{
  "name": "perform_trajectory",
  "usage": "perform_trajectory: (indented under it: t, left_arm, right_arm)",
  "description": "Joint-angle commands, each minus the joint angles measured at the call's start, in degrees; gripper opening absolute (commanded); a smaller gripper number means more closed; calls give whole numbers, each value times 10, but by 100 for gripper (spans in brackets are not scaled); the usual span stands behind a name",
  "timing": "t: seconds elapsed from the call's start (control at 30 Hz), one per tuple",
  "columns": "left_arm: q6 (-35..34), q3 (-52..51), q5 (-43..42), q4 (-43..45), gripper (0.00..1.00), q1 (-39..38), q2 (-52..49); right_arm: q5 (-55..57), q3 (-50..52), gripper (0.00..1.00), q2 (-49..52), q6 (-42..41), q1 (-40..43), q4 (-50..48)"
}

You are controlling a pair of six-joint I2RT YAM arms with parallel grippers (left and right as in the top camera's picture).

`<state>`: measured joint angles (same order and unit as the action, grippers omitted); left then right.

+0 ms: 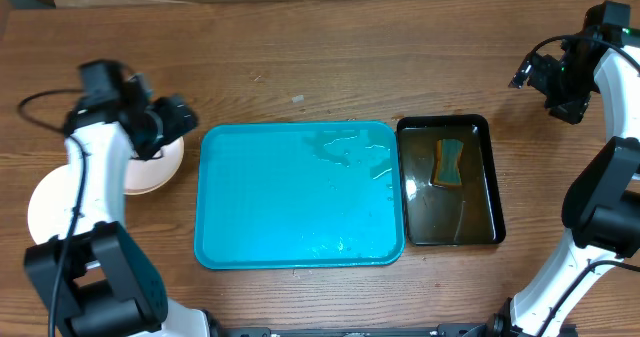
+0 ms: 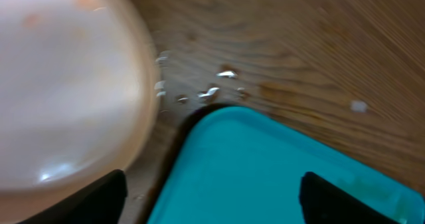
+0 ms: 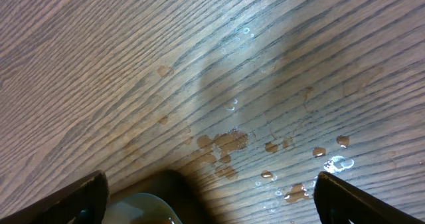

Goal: Clean dirty plates on tray and stack at the side
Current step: 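Release plate and move left gripper back toward the teal tray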

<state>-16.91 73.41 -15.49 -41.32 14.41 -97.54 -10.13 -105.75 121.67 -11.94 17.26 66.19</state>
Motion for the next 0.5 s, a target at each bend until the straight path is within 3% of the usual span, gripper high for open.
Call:
perform_trajectory:
  t: [0.0,0.17,0.47]
  left_arm:
    - [17,-2,17,27,100,-67,5]
    - [17,-2,117,71,100,-181,5]
    - [16,-2,125,83,100,-306,5]
  right_arm:
    - [-2,-8,100,-18,-1,2,-2]
    - [-2,-8,100,-18,0,2,-2]
    - [-2,-8,100,-18,-1,2,-2]
